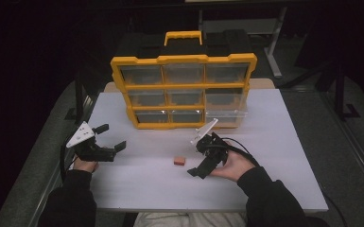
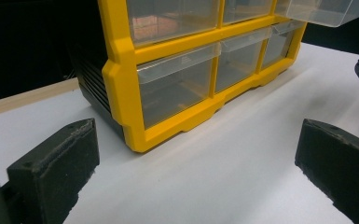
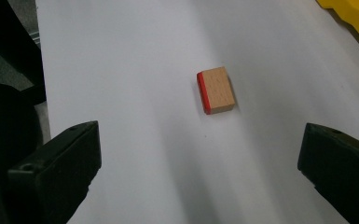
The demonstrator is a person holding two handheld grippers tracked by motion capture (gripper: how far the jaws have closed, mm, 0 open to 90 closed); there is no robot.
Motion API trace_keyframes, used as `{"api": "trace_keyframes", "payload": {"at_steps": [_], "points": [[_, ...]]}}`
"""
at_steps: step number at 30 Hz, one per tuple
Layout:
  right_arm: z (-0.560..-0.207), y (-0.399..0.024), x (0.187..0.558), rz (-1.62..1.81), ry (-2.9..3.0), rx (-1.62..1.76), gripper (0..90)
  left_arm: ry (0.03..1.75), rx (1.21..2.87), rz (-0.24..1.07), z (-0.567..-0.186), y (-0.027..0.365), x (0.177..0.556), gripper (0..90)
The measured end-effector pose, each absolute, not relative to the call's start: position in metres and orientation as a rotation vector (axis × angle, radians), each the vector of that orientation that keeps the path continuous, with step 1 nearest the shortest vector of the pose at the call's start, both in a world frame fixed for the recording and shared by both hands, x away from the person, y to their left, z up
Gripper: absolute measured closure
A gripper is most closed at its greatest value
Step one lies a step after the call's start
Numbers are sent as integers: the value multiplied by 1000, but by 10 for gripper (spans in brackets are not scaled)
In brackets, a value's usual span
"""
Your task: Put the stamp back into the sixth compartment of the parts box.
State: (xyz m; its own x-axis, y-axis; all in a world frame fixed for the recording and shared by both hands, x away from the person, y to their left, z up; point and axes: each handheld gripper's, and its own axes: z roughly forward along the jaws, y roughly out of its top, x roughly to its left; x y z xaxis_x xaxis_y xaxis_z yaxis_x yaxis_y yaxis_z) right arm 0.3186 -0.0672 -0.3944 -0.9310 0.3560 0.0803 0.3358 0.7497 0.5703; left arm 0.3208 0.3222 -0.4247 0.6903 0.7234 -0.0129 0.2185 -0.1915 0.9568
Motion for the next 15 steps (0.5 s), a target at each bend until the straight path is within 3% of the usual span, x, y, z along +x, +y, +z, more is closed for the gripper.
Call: {"api": "trace_keyframes", "payload": {"at_steps": [15], "points": [[-397,-54,324,912,2951,561,0,755,1744,543,-425,322,321,0]]}}
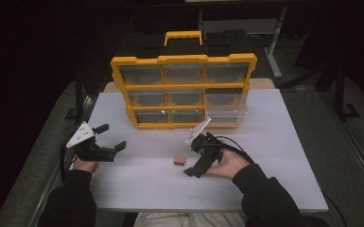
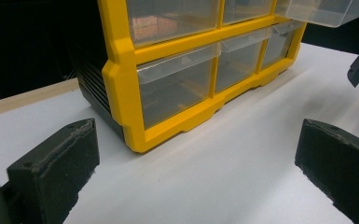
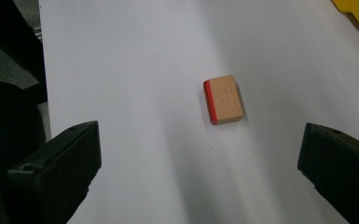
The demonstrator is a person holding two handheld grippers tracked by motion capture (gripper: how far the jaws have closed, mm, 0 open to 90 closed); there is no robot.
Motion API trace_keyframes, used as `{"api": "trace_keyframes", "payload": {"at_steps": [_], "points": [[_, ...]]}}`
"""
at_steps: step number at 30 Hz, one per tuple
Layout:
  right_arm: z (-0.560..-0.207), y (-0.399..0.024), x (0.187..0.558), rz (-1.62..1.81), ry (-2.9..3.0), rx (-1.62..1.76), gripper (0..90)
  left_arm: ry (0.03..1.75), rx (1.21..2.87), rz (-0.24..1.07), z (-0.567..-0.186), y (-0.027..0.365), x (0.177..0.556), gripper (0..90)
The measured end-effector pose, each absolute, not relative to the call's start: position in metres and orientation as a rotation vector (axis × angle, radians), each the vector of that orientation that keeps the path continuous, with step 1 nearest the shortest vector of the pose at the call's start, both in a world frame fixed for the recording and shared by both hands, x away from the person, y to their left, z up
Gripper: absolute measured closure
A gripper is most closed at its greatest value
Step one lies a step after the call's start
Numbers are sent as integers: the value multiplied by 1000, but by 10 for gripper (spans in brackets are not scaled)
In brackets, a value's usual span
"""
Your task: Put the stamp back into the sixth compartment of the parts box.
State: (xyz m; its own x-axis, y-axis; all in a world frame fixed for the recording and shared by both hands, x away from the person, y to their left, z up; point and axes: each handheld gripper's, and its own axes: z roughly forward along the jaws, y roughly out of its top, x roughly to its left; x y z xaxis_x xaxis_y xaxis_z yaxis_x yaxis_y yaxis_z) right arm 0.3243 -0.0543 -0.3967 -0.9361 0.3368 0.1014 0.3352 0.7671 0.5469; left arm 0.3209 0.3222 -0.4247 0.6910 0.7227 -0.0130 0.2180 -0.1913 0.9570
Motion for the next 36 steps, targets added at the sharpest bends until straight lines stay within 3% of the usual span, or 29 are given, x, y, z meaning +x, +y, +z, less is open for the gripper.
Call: {"api": "trace_keyframes", "payload": {"at_steps": [36], "points": [[-417,-35,358,869,3004,609,0,753,1744,540,-425,322,321,0]]}}
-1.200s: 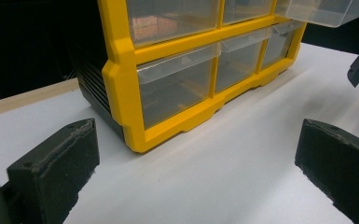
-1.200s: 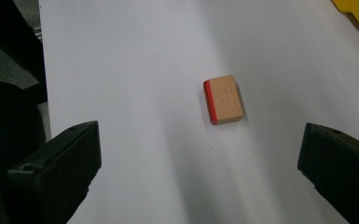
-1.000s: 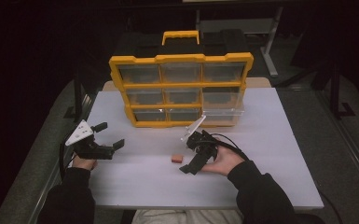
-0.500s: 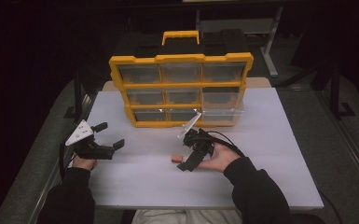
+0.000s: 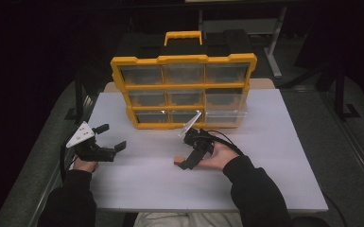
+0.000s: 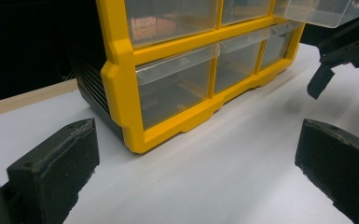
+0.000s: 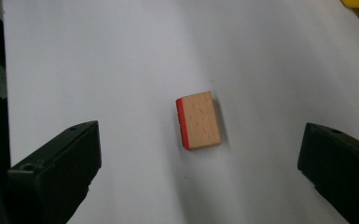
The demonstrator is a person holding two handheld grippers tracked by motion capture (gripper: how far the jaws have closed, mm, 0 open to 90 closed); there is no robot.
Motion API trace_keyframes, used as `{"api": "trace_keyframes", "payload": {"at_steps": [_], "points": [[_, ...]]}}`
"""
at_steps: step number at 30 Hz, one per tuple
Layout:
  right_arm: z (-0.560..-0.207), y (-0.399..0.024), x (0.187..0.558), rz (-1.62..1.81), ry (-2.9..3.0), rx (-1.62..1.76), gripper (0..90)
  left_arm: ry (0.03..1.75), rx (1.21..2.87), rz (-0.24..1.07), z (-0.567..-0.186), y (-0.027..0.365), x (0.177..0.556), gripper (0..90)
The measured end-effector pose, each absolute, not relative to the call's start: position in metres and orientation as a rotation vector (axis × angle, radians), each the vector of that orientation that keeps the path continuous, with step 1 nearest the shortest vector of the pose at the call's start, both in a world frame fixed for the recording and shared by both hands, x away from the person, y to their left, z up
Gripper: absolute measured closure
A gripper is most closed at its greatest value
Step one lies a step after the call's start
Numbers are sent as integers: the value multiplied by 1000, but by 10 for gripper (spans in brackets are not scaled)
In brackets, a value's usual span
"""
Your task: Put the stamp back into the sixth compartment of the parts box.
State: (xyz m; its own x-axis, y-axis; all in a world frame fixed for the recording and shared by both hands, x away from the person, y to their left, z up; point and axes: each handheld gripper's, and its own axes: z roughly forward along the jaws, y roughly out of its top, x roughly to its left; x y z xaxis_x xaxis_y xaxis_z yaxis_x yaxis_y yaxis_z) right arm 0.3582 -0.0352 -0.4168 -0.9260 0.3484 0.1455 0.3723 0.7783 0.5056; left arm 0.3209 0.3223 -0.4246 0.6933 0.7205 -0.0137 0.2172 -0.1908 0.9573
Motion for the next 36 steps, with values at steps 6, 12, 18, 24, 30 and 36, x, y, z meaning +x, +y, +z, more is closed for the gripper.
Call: {"api": "trace_keyframes", "payload": {"at_steps": [6,12,18,24,30,36], "points": [[-425,-31,362,-830,-2926,-590,0,751,1746,539,-425,322,321,0],[-429,-26,364,-820,-2938,-564,21,751,1747,538,-425,322,321,0],[-431,-19,364,-809,-2946,-515,112,750,1747,538,-425,322,321,0],[-434,-14,364,-779,-2959,-474,184,749,1745,537,-425,322,321,0],[-437,-14,365,-748,-2960,-461,302,749,1745,535,-425,322,321,0],[-438,-13,366,-739,-2959,-439,438,749,1745,536,-425,322,321,0]]}}
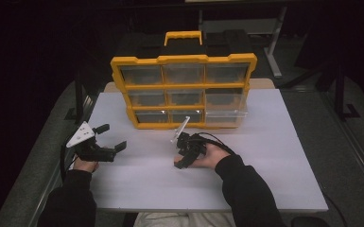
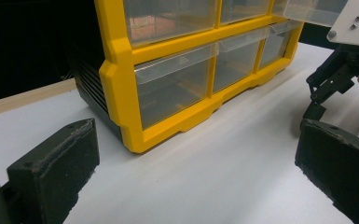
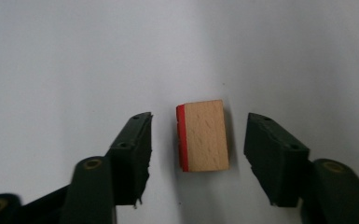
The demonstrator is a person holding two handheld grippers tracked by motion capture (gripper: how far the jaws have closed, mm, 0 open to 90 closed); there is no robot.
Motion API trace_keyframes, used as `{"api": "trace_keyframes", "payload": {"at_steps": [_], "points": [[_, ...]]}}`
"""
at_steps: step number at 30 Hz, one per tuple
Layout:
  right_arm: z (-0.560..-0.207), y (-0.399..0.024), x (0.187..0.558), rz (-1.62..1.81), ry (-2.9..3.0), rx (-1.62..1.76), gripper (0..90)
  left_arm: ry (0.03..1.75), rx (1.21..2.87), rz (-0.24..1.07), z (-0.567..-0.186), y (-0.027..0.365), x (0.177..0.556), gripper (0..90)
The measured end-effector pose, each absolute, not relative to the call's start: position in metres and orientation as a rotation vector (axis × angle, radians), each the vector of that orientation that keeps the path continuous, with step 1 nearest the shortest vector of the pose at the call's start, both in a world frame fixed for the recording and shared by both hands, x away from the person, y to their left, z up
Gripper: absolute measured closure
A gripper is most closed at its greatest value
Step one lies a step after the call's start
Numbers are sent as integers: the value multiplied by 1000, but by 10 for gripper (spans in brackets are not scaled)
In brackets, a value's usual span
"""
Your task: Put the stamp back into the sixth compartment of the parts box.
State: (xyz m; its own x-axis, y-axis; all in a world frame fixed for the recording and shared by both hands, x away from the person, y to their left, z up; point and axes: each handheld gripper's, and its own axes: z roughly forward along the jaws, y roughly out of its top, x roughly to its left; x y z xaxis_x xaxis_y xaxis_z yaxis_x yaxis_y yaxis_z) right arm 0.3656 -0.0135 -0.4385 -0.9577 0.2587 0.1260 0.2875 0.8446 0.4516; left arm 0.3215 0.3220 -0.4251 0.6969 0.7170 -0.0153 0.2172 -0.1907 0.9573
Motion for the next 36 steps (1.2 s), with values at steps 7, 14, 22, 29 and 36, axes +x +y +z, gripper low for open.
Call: {"api": "trace_keyframes", "payload": {"at_steps": [7,14,22,29,36], "points": [[-442,-10,363,-721,-3001,-400,584,747,1745,535,-425,322,321,0],[-440,-11,362,-726,-3017,-387,650,746,1746,533,-425,322,321,0],[-429,-10,361,-757,-2985,-381,652,746,1747,531,-425,321,321,0],[-417,-9,359,-782,-2988,-367,652,749,1747,530,-425,321,321,0],[-401,-8,358,-806,-2996,-384,651,746,1757,529,-425,320,321,0]]}}
